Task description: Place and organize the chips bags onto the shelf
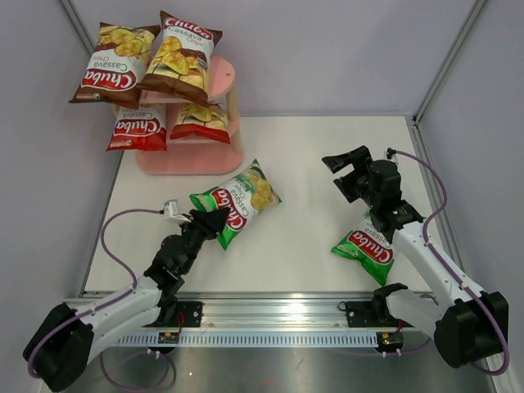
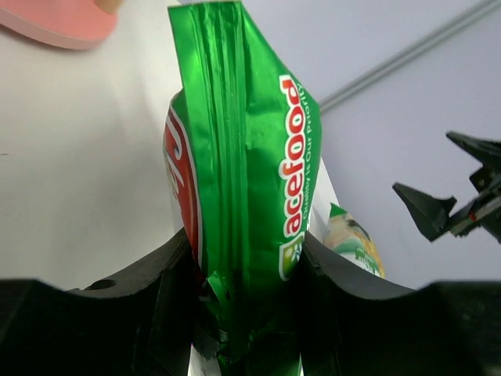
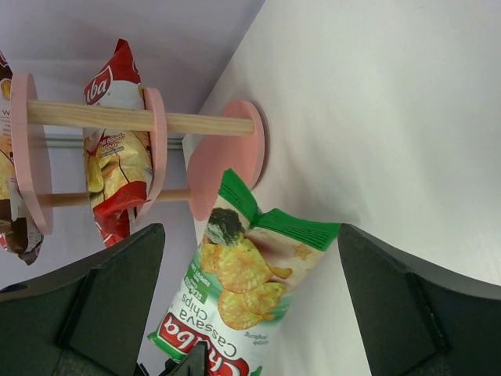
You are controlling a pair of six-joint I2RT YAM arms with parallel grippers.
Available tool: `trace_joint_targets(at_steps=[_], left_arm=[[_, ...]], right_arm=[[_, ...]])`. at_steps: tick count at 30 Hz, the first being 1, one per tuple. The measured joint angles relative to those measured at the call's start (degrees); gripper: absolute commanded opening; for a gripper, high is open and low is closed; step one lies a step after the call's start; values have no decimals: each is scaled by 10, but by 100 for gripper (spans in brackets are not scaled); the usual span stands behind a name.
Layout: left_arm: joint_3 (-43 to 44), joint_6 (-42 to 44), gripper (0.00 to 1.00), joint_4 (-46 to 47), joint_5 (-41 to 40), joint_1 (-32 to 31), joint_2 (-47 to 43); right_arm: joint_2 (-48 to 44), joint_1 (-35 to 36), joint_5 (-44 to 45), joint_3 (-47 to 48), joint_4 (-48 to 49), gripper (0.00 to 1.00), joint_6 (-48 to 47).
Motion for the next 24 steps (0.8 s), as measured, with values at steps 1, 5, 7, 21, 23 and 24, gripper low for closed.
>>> trace_joint_targets(at_steps=[1, 5, 7, 21, 23, 24], left_arm=[[-3, -7, 0, -19, -10, 5, -22], [-6, -34, 0, -91, -52, 28, -102], [-7, -46, 2, -128, -68, 47, -141], [-7, -96, 0, -187, -21, 264, -125], [-7, -100, 0, -169, -9, 278, -106], [-7, -102, 0, -162, -5, 283, -100]], right_arm=[[-1, 0, 0, 0, -2, 99, -2], [-2, -2, -1, 0, -5, 100, -6], [-3, -2, -1, 0, -5, 99, -8], [-3, -6, -20, 0, -5, 99, -14], [-3, -6, -24, 0, -5, 99, -15], [-3, -6, -26, 0, -5, 99, -16]])
